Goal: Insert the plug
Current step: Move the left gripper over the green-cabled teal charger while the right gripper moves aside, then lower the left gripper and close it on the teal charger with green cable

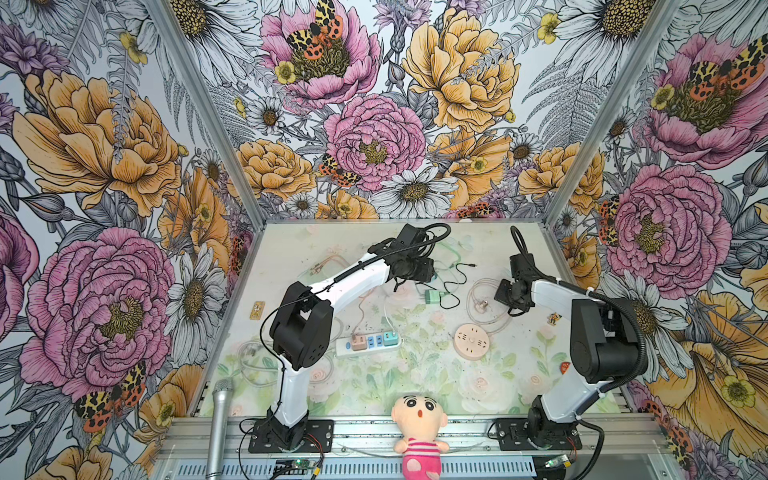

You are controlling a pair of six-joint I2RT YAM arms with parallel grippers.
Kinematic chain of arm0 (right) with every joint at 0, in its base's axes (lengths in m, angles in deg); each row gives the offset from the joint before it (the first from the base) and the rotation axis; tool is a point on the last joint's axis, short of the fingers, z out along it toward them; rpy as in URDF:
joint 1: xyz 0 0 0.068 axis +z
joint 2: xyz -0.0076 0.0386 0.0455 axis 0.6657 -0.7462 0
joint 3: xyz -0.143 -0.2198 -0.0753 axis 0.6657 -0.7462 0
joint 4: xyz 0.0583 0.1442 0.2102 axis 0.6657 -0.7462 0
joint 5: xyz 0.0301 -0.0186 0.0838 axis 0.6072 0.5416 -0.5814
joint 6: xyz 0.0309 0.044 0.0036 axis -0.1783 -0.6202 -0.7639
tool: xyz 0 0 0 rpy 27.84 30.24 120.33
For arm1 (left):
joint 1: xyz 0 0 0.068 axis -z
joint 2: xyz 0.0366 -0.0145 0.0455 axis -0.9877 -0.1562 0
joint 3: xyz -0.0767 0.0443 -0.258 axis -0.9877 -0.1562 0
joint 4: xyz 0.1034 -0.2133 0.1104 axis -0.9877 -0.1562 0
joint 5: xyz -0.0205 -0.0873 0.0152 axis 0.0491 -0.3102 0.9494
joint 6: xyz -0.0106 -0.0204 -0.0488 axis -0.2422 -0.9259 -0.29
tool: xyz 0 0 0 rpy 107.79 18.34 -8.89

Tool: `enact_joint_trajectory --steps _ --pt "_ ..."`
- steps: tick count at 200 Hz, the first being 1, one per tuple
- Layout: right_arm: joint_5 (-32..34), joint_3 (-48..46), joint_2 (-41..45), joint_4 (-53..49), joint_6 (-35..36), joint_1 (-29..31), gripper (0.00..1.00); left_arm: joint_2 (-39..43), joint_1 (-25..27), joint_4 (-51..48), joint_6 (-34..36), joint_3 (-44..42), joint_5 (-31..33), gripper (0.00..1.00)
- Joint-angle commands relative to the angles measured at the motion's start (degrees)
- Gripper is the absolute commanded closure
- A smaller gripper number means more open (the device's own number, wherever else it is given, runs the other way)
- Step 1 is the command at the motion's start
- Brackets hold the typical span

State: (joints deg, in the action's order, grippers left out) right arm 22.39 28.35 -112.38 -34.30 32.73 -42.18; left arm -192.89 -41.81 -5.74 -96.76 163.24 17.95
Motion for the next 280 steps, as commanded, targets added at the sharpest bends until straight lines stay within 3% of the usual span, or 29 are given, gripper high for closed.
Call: enact_joint_trajectory --steps 1,48,166,280 --pt "-1.5 0.3 4.4 -0.4 0.3 -0.1 0.92 -2.3 -0.2 -2.9 4.0 3.5 3.8 0.43" --pt "-1.9 -1.4 10.1 -3.0 1.5 -0.1 0.84 -8.6 -1.5 -3.5 9.6 8.6 1.4 0.42" --pt "-3.4 -4.5 20.1 -5.6 2.7 -0.1 0.81 -18.1 -2.3 -4.1 16.9 16.7 -4.4 0.36" --pt "-5.5 -5.3 21.6 -5.5 2.8 -0.1 0.79 -25.3 0.1 -4.7 19.7 21.8 4.3 0.36"
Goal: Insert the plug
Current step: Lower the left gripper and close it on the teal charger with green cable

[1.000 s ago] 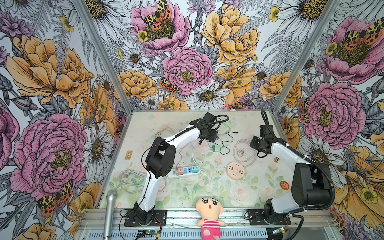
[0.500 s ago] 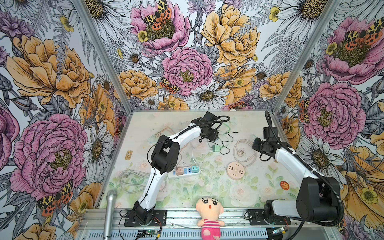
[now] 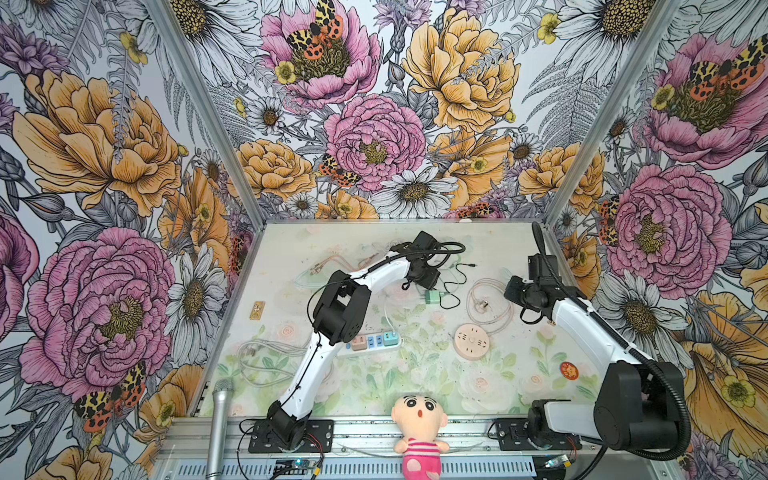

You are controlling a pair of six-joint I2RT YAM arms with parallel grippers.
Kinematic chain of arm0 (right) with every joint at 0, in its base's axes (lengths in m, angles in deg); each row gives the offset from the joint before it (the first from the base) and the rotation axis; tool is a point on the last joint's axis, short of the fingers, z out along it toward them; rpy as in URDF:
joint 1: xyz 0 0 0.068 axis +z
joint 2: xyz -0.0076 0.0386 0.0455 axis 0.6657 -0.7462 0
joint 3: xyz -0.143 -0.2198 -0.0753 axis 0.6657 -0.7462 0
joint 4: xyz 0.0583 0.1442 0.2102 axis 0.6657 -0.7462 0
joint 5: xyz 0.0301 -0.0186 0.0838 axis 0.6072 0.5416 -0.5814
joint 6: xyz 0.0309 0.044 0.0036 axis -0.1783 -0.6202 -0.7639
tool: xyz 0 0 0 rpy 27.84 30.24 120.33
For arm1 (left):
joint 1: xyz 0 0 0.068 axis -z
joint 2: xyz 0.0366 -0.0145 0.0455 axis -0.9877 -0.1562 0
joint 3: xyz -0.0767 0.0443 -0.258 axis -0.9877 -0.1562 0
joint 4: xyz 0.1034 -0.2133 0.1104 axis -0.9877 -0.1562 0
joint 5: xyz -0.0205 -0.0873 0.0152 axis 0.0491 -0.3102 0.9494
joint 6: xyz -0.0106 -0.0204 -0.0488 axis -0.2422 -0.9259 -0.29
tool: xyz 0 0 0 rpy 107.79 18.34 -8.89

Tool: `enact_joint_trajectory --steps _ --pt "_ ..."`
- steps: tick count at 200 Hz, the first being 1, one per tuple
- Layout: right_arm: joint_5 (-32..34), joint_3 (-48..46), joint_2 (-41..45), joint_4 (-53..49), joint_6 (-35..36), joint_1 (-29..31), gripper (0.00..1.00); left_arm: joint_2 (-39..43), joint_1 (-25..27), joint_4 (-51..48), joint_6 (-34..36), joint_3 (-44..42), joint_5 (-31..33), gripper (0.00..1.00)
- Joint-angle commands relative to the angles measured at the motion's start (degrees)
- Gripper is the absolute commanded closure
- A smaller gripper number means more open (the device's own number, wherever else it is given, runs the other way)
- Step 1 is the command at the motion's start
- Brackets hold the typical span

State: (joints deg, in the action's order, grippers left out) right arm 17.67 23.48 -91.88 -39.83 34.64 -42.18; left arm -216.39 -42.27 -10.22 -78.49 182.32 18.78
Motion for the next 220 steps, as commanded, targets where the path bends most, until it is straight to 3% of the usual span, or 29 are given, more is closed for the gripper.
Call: enact_joint_trajectory --steps 1,32,57,97,192,220 --pt "-0.7 -0.4 1.1 0.0 0.8 -0.1 0.79 -1.9 0.5 -0.2 1.4 2.7 3.5 0.36" --pt "-1.1 -0.3 0.7 0.0 0.7 -0.1 0.79 -2.4 0.5 -0.2 1.0 2.8 3.8 0.40" --pt "-1.3 -0.3 0.8 0.0 0.5 0.0 0.79 -1.8 0.4 -0.2 0.7 2.4 4.2 0.55" --pt "-1.7 -0.5 1.6 -0.1 0.3 0.1 0.79 2.1 -0.4 -0.1 0.2 0.5 1.2 0.64" --pt "-1.4 -0.8 2.5 0.0 0.1 1.3 0.79 20.1 -0.9 -0.2 0.4 -8.0 -1.1 0.67" --pt "-1.1 -0.7 1.9 0.1 0.0 2.0 0.79 18.2 -1.0 -0.2 1.2 -8.7 -0.4 0.53"
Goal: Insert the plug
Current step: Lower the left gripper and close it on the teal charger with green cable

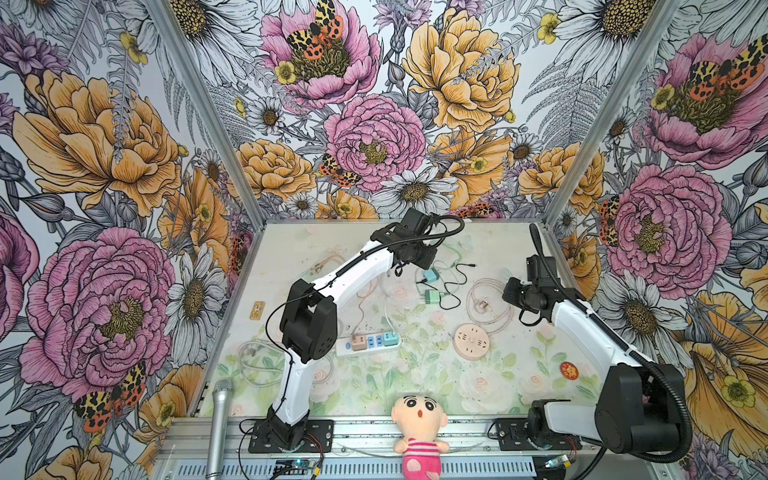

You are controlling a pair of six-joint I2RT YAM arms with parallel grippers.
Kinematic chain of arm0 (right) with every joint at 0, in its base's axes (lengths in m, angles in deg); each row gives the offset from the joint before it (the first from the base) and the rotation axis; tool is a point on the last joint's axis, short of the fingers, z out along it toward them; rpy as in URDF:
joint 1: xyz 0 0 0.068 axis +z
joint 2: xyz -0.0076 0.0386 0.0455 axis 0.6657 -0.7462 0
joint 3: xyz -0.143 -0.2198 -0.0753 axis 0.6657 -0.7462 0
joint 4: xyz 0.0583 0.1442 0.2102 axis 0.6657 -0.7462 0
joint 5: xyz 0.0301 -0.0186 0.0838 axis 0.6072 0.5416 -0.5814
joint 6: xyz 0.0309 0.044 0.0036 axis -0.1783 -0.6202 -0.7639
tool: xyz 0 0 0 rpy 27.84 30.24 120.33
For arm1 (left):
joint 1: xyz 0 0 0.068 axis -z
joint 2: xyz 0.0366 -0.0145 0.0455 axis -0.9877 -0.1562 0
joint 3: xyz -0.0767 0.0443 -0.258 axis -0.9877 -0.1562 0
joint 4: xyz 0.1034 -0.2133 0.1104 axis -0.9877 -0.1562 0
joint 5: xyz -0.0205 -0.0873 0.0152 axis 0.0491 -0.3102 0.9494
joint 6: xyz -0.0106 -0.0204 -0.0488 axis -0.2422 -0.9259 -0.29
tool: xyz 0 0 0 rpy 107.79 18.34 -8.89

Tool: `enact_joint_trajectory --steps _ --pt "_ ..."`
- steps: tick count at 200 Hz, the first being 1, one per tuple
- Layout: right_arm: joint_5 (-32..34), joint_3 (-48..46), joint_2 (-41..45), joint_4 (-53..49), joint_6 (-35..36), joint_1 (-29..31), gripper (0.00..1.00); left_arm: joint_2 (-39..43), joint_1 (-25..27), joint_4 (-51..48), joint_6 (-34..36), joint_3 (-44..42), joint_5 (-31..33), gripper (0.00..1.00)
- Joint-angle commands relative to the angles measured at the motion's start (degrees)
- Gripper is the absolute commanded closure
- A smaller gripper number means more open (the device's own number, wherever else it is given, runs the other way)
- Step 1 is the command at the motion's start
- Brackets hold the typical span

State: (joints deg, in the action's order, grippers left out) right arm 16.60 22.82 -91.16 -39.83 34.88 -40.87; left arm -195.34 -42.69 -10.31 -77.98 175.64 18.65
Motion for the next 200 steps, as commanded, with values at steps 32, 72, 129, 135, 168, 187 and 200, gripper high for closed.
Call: enact_joint_trajectory --steps 32,72,129,135,168,187,200 --pt "-0.2 0.5 0.1 0.0 0.4 1.6 0.77 -8.7 -0.9 -0.1 -1.0 0.2 -0.5 0.44" --pt "0.0 1.4 -1.3 0.0 1.3 1.9 0.75 -14.7 -0.9 0.1 -1.6 4.8 0.0 0.43" --pt "0.0 2.0 -3.4 0.2 2.3 2.0 0.74 -20.3 -1.4 0.1 -1.7 9.4 -0.5 0.35" --pt "0.1 2.0 -3.5 0.2 2.4 2.0 0.74 -20.7 -1.4 0.1 -1.7 9.7 -0.5 0.35" --pt "0.4 2.2 -4.1 0.2 2.8 2.0 0.74 -22.8 -1.8 0.0 -1.7 12.1 -1.8 0.34" --pt "0.2 2.1 -4.4 0.2 2.9 2.0 0.74 -24.2 -1.9 0.0 -1.7 13.3 -3.7 0.33" --pt "0.2 2.0 -4.4 0.2 3.0 2.0 0.74 -25.1 -2.0 0.0 -1.7 13.9 -4.5 0.33"
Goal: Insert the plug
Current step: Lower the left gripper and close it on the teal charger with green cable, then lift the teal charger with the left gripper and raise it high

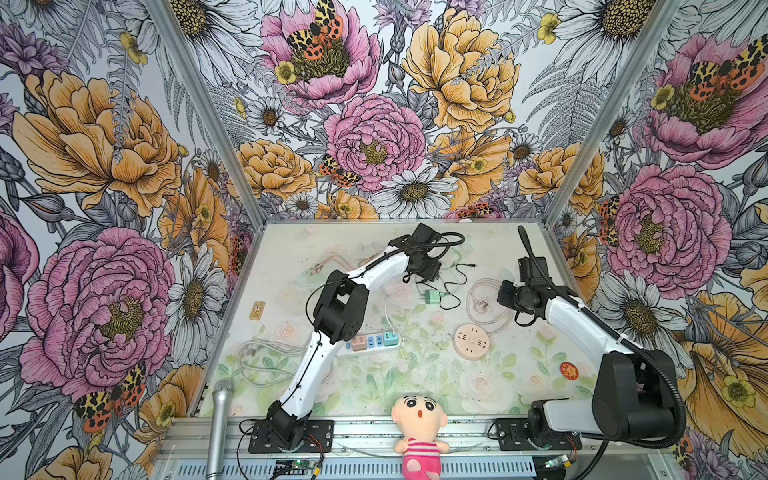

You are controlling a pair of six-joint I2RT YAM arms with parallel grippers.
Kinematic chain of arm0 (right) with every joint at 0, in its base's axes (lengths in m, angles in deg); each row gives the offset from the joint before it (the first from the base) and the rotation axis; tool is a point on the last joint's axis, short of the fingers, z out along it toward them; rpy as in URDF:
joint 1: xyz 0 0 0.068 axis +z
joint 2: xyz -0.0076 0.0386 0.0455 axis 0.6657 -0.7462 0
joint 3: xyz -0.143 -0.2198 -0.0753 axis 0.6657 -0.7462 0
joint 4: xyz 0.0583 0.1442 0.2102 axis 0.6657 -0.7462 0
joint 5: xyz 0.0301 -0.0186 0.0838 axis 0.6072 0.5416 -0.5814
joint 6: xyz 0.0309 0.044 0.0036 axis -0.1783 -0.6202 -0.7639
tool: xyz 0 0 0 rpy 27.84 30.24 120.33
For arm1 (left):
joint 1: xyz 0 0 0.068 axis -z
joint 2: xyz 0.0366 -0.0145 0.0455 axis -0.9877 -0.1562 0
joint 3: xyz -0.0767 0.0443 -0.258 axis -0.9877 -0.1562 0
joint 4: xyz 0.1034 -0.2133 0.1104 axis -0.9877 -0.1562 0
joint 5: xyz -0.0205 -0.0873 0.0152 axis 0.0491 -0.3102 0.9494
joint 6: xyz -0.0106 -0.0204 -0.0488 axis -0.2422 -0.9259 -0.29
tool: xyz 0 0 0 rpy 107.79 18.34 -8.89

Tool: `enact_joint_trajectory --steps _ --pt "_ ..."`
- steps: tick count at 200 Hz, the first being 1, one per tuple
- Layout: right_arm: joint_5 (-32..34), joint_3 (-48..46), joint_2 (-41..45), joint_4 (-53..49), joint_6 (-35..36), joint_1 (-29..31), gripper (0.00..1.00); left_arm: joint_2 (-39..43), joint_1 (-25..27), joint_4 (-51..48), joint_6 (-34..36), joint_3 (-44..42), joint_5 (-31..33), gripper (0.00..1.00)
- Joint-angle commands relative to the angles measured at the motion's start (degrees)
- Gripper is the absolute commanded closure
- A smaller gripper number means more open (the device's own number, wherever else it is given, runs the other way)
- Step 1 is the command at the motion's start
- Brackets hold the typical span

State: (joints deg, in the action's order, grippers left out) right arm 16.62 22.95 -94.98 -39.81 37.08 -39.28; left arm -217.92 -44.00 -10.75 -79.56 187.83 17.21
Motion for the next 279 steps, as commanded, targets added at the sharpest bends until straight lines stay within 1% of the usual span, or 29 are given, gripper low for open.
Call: enact_joint_trajectory --steps 1,47,64,77,93,106,123,142,155,171,173,176,177,181,186,210,239,279 --pt "0.2 1.9 -0.5 0.2 0.8 0.4 0.74 -2.5 -0.7 0.5 -0.1 1.7 -3.0 0.33" --pt "0.7 1.3 0.1 0.2 1.3 0.4 0.73 -4.2 -0.7 0.5 -0.1 2.5 -3.7 0.33" --pt "0.7 1.1 0.2 0.2 1.4 0.4 0.74 -4.6 -0.7 0.5 -0.1 2.6 -4.5 0.35" --pt "0.7 1.1 0.1 0.2 1.4 0.4 0.73 -4.8 -0.6 0.5 0.0 2.5 -5.1 0.38" --pt "0.6 1.0 0.0 0.2 1.3 0.4 0.74 -4.7 -0.4 0.5 0.2 2.2 -5.5 0.46" --pt "0.4 1.0 -0.1 0.2 1.4 0.4 0.74 -4.3 -0.3 0.4 0.4 1.6 -5.1 0.48" --pt "0.3 1.0 -0.1 0.1 1.2 0.4 0.74 -3.4 0.0 0.4 1.1 0.5 -2.5 0.50" --pt "0.1 1.0 0.3 0.1 1.0 0.4 0.74 -1.8 0.4 0.3 1.9 -0.9 1.3 0.61" --pt "-0.2 1.0 0.5 0.1 0.8 0.5 0.74 -0.4 0.5 0.3 2.2 -1.6 2.2 0.62" --pt "-0.6 1.0 0.9 0.1 0.6 0.5 0.74 1.9 0.3 0.2 2.1 -2.2 0.9 0.63" --pt "-0.6 1.0 0.9 0.1 0.6 0.5 0.74 2.2 0.3 0.2 2.0 -2.3 0.6 0.65" --pt "-0.7 1.0 1.0 0.0 0.7 0.5 0.74 2.8 0.3 0.1 1.9 -2.4 0.6 0.76" --pt "-0.7 0.9 1.1 0.0 0.6 0.5 0.74 2.9 0.3 0.1 1.9 -2.5 0.6 0.78" --pt "-0.8 0.9 1.2 0.0 0.5 0.5 0.74 3.7 0.3 0.1 1.7 -2.7 0.7 0.82" --pt "-0.8 1.0 1.4 0.0 0.4 0.5 0.74 4.7 0.3 -0.3 1.7 -2.8 0.5 0.84" --pt "-1.1 0.8 2.4 0.0 0.1 0.5 0.74 9.8 0.2 -2.7 2.0 -3.5 -1.5 0.84" --pt "-1.3 0.8 3.1 0.0 -0.1 0.6 0.75 17.3 -0.2 -2.9 1.2 -7.6 -3.7 0.82" --pt "-1.4 0.7 4.0 0.1 -0.7 1.0 0.75 26.2 -0.4 -4.2 0.0 -11.6 -1.9 0.81"
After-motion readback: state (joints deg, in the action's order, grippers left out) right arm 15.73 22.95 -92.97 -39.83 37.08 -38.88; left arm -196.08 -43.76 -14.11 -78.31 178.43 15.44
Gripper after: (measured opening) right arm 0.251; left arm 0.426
